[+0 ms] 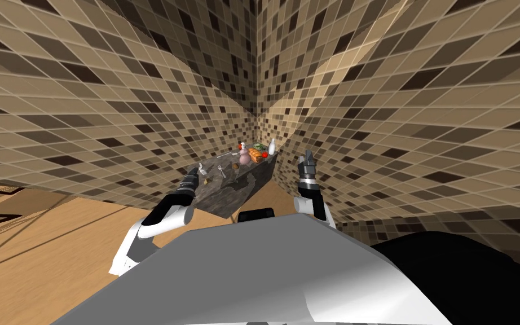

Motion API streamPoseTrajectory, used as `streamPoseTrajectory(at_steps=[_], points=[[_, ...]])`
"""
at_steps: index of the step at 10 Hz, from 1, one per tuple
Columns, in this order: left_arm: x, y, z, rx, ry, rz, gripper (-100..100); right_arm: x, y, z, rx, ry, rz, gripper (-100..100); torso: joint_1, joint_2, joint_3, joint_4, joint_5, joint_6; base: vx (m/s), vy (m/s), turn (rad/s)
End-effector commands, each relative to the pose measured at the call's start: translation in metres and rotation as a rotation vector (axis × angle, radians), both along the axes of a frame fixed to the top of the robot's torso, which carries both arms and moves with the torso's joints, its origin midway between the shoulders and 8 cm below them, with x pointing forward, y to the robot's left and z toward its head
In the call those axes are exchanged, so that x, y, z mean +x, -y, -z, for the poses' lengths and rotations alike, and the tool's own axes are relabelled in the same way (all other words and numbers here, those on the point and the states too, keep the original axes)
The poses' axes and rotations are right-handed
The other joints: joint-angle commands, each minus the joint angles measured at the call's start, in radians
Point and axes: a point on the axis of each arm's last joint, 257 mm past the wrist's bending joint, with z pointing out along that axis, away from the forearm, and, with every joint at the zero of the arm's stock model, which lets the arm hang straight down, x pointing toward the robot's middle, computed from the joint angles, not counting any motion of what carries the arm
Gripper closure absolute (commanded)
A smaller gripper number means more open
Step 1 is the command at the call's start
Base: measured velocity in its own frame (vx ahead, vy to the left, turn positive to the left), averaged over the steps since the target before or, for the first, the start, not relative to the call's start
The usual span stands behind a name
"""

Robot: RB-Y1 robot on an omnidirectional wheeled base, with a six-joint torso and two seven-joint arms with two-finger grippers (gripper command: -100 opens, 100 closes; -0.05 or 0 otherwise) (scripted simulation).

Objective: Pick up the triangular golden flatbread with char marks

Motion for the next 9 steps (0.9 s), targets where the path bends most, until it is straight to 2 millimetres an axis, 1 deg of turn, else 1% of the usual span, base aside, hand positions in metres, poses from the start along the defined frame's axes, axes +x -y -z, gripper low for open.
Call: streamPoseTrajectory(at_steps=[1, 2, 3, 4, 5, 7, 8, 9], points=[[-0.003, -0.005, 0.008, -0.011, -0.038, -0.015, -100, 0.0, 0.0, 0.0, 0.0, 0.0, 0.0, 0, 0.0, 0.0, 0.0, 0.0, 0.0, 0.0, 0.008, -0.004, -0.035], [-0.003, -0.005, 0.01, -0.013, -0.044, -0.017, -100, 0.0, 0.0, 0.0, 0.0, 0.0, 0.0, 0, 0.0, 0.0, 0.0, 0.0, 0.0, 0.0, 0.0, 0.0, 0.0], [-0.004, -0.012, 0.015, -0.024, -0.071, -0.035, -100, 0.0, 0.0, 0.0, 0.0, 0.0, 0.0, 0, 0.0, 0.0, 0.0, 0.0, 0.0, 0.0, 0.009, -0.004, -0.066], [-0.005, -0.013, 0.021, -0.03, -0.094, -0.041, -100, 0.0, 0.0, 0.0, 0.0, 0.0, 0.0, 0, 0.0, 0.0, 0.0, 0.0, 0.0, 0.0, 0.009, -0.003, -0.035], [-0.005, -0.019, 0.023, -0.039, -0.108, -0.056, -100, 0.0, 0.0, 0.0, 0.0, 0.0, 0.0, 0, 0.0, 0.0, 0.0, 0.0, 0.0, 0.0, 0.01, -0.004, -0.051], [-0.009, -0.02, 0.034, -0.051, -0.15, -0.067, -100, 0.0, 0.0, 0.0, 0.0, 0.0, 0.0, 0, 0.0, 0.0, 0.0, 0.0, 0.0, 0.0, 0.008, 0.0, -0.017], [-0.008, -0.026, 0.037, -0.062, -0.167, -0.082, -100, 0.0, 0.0, 0.0, 0.0, 0.0, 0.0, 0, 0.0, 0.0, 0.0, 0.0, 0.0, 0.0, 0.01, 0.0, -0.057], [-0.011, -0.027, 0.042, -0.068, -0.19, -0.088, -100, 0.0, 0.0, 0.0, 0.0, 0.0, 0.0, 0, 0.0, 0.0, 0.0, 0.0, 0.0, 0.0, 0.01, 0.002, -0.043]])
